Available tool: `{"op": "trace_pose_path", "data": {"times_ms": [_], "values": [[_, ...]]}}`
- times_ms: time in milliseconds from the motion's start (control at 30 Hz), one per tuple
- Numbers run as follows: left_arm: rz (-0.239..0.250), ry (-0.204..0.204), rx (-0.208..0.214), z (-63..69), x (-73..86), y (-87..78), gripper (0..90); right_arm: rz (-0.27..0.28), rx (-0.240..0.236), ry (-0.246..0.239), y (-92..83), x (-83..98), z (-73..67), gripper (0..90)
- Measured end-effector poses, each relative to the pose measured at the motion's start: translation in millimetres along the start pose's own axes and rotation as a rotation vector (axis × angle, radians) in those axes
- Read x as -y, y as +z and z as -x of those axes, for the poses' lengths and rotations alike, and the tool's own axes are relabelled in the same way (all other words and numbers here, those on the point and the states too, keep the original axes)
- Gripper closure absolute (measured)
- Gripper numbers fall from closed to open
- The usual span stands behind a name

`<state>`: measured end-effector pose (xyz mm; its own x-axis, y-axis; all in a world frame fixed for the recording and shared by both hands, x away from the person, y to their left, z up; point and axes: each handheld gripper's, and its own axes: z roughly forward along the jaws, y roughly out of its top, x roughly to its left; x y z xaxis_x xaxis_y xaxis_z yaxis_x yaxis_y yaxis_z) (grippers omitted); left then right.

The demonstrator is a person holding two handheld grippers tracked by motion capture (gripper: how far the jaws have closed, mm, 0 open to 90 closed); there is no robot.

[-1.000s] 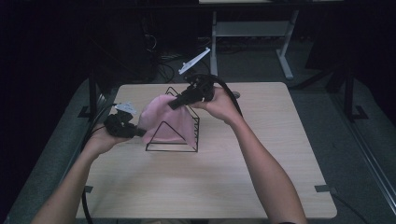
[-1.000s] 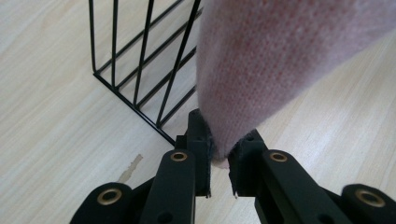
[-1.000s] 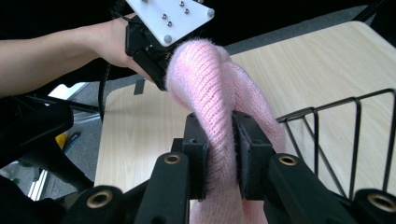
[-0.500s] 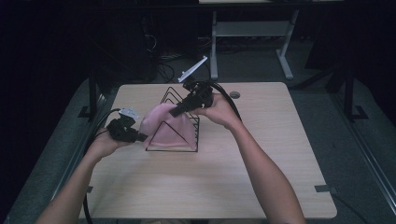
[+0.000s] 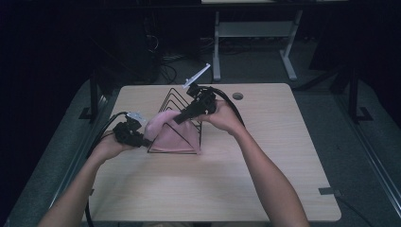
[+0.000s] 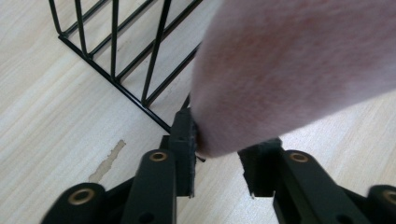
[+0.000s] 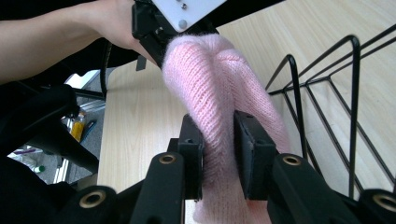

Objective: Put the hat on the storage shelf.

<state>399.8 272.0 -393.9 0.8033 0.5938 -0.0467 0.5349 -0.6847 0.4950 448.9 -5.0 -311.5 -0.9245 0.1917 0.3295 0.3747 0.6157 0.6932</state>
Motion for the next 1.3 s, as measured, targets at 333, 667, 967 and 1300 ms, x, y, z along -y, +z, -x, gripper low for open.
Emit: {"op": "trace_pose_path", "data": {"times_ms": [333, 667, 967, 1300], "values": [[0.065, -0.008, 0.029, -0.6, 0.5, -12.1, 83.6, 0.0, 0.001, 0.0, 3.5, 0.9, -1.9, 67.4], [0.069, -0.038, 0.022, -5.9, 4.0, -15.6, 86.0, 0.044, -0.005, -0.017, -13.0, 2.7, -4.4, 75.9], [0.048, -0.046, 0.008, -7.8, 5.4, -13.3, 86.3, 0.023, -0.007, -0.033, -0.9, 1.2, -3.6, 82.3], [0.031, -0.034, 0.01, -5.5, 4.6, -11.9, 83.8, 0.05, 0.002, -0.011, -6.5, 6.4, -3.5, 60.4]]}}
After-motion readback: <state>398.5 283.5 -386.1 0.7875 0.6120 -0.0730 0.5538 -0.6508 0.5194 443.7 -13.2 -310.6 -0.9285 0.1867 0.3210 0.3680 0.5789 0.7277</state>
